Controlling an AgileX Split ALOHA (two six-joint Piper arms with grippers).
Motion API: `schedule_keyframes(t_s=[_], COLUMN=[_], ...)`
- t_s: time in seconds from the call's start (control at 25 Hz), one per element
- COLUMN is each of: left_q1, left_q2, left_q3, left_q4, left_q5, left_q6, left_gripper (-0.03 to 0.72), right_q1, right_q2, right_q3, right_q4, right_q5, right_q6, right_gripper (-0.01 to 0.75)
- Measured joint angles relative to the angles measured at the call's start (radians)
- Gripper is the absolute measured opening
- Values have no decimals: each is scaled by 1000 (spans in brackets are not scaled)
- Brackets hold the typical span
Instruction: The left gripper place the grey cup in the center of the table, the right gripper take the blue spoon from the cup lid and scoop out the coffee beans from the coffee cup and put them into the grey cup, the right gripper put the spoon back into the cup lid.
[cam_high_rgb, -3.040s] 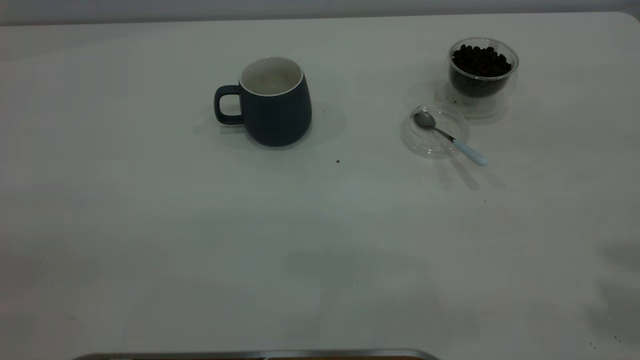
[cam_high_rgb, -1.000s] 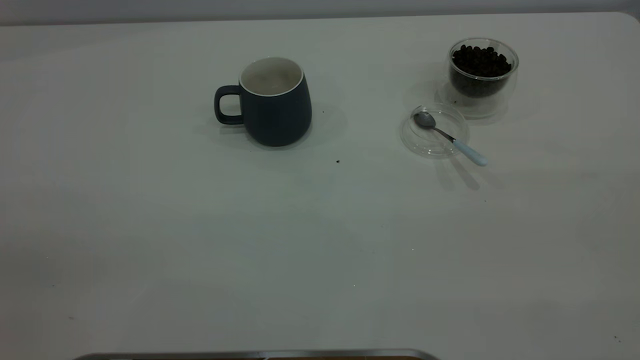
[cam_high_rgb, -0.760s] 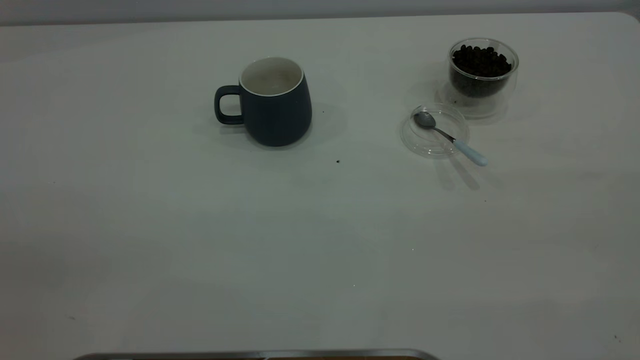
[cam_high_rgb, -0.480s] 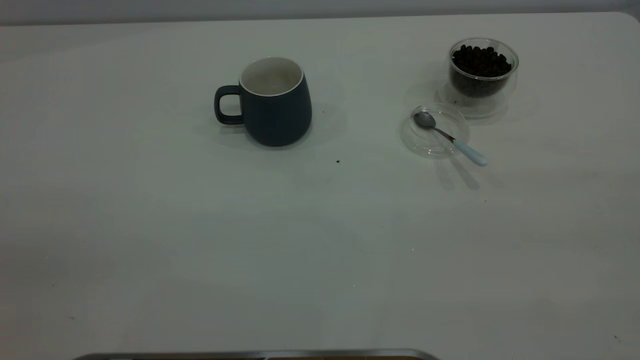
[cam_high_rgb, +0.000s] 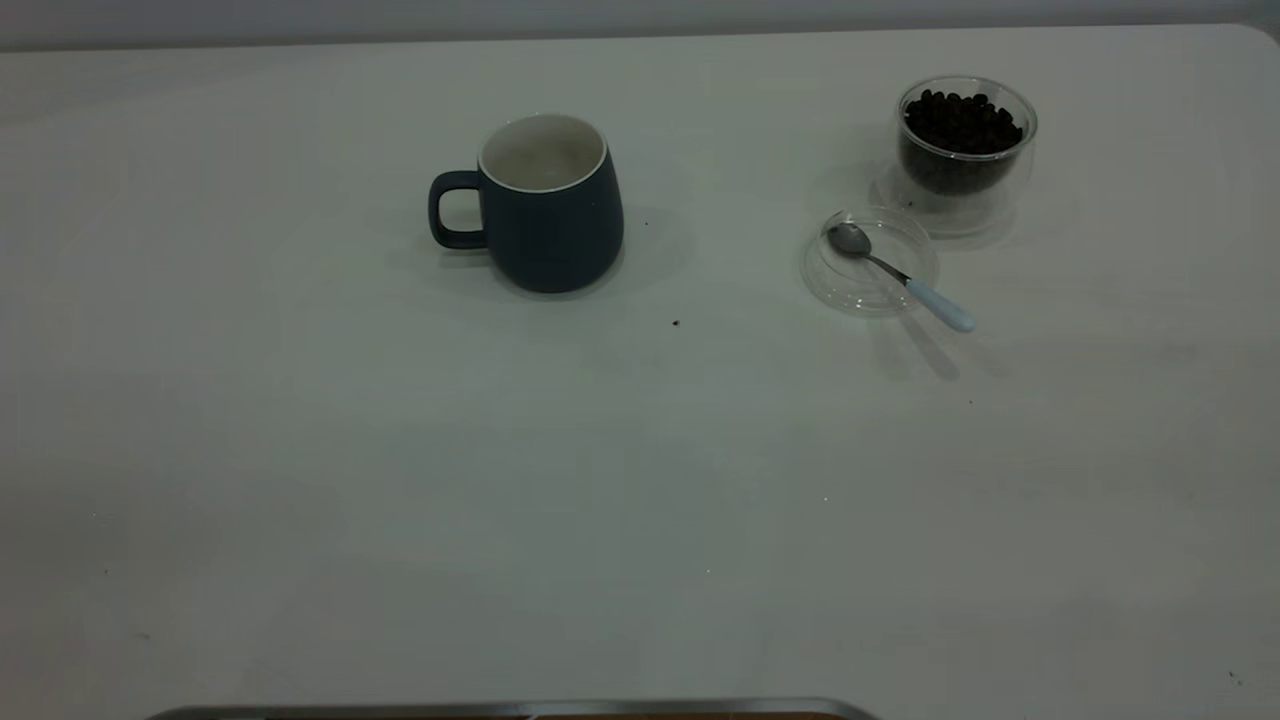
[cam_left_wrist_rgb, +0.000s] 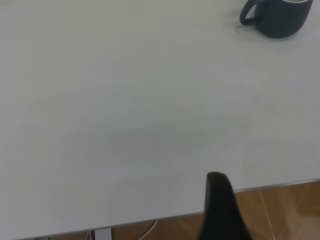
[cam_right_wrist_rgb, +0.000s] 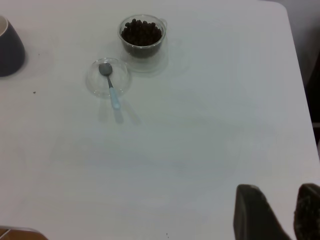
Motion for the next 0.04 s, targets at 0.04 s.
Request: schedule_keyframes(t_s=[0.04], left_q1=[0], left_q2=[0], left_q3=[0], left_q4=[0], left_q5=[0], left_q6=[0], left_gripper=[555], right_q1=[0], right_q2=[0], right_q3=[0], right_q4=[0], right_q5=[0], right_q6=[0], right_gripper=[239])
